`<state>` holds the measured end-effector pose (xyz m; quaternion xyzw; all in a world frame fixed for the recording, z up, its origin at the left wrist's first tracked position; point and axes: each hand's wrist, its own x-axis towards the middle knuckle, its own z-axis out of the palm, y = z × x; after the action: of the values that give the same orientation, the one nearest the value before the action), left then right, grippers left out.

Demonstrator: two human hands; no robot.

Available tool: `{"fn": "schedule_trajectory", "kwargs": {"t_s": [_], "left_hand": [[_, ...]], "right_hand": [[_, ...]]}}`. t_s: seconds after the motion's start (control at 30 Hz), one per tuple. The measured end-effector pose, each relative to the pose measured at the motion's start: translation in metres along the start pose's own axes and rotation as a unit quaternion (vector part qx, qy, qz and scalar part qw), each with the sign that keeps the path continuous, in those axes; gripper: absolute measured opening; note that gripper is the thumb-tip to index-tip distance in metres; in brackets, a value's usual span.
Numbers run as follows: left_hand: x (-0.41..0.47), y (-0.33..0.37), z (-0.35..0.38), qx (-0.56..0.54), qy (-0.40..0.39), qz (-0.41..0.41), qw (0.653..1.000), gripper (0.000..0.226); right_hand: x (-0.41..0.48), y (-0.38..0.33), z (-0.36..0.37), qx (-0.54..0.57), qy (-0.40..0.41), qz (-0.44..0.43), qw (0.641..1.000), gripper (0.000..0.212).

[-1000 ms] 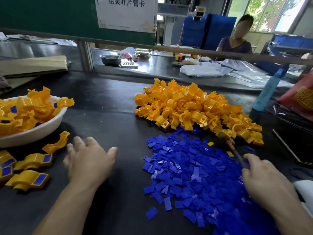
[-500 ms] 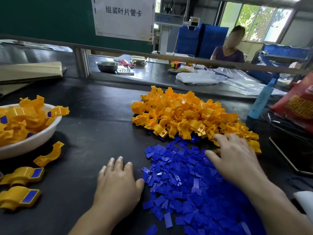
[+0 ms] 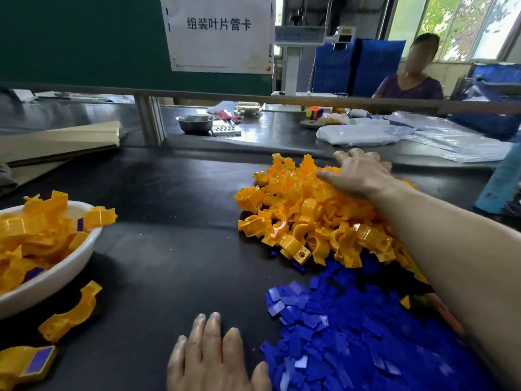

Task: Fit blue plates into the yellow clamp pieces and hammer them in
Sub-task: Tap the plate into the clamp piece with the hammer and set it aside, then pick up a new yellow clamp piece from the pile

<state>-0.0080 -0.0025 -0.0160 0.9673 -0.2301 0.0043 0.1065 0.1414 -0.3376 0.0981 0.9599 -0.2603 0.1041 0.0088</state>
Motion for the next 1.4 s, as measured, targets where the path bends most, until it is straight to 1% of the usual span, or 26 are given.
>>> {"fn": "schedule_trajectory", "kwargs": {"t_s": [0.07,0.13,0.17,0.23,0.3,0.37,0.43,0.47,0.53,0.57,0.63,0.67,0.83,1.07,1.17,1.23,1.33,1.4], "left_hand": [[0.004,-0.002,0.009,-0.004,0.031,-0.003,1.000,0.057],[0.009,-0.004,0.014,-0.014,0.032,-0.015,0.999,0.058],[0.011,-0.005,0.015,-0.015,0.035,-0.017,0.999,0.058],[0.013,-0.006,0.017,-0.006,0.034,-0.015,0.999,0.059],[0.010,-0.005,0.013,-0.013,0.012,-0.017,1.000,0.060],[0.006,-0.003,0.009,-0.008,0.016,-0.032,0.999,0.062],[0.001,-0.002,0.004,0.012,0.052,-0.028,0.998,0.063],[0.001,0.000,-0.002,0.010,0.044,-0.029,0.999,0.063],[0.002,0.005,-0.006,0.042,-0.008,-0.057,0.997,0.060],[0.003,0.002,-0.004,0.036,0.009,-0.052,0.998,0.060],[0.002,-0.001,-0.001,0.006,0.020,-0.072,0.997,0.062],[0.000,-0.002,-0.001,-0.001,0.025,-0.069,0.997,0.062],[-0.004,-0.006,0.002,-0.018,0.024,-0.062,0.998,0.062],[-0.008,-0.009,0.002,-0.039,0.051,-0.038,0.997,0.065],[-0.008,-0.011,0.002,-0.069,0.060,-0.032,0.995,0.064],[-0.007,-0.011,0.002,-0.088,0.070,-0.036,0.993,0.063],[-0.005,-0.010,-0.002,-0.118,0.078,-0.051,0.989,0.062],[-0.007,-0.007,-0.008,-0.159,0.093,-0.054,0.981,0.060]], "right_hand": [[0.019,0.005,0.007,0.043,-0.057,0.021,0.997,0.092],[0.027,0.010,0.014,0.123,-0.129,0.035,0.983,0.097],[0.028,0.012,0.015,0.144,-0.154,0.036,0.977,0.100],[0.022,0.012,0.011,0.144,-0.184,0.039,0.972,0.107],[0.009,0.012,0.007,0.121,-0.200,0.027,0.972,0.112],[-0.011,0.013,0.007,0.086,-0.213,-0.015,0.973,0.105],[-0.038,0.014,0.010,0.069,-0.219,-0.052,0.972,0.094],[-0.051,0.014,0.010,0.070,-0.217,-0.066,0.971,0.090],[-0.078,0.017,0.008,0.071,-0.208,-0.089,0.972,0.082],[-0.093,0.018,0.006,0.067,-0.202,-0.098,0.972,0.078],[-0.123,0.020,0.006,0.062,-0.178,-0.108,0.976,0.074],[-0.139,0.020,0.003,0.062,-0.160,-0.112,0.979,0.073],[-0.212,0.020,-0.013,0.060,-0.060,-0.163,0.983,0.058],[-0.292,0.018,-0.020,0.088,0.044,-0.230,0.968,0.028],[-0.313,0.017,-0.022,0.112,0.062,-0.249,0.960,0.021],[-0.322,0.018,-0.024,0.155,0.075,-0.235,0.957,0.023],[-0.325,0.019,-0.028,0.223,0.098,-0.186,0.952,0.023],[-0.327,0.019,-0.031,0.271,0.128,-0.150,0.942,0.022]]}}
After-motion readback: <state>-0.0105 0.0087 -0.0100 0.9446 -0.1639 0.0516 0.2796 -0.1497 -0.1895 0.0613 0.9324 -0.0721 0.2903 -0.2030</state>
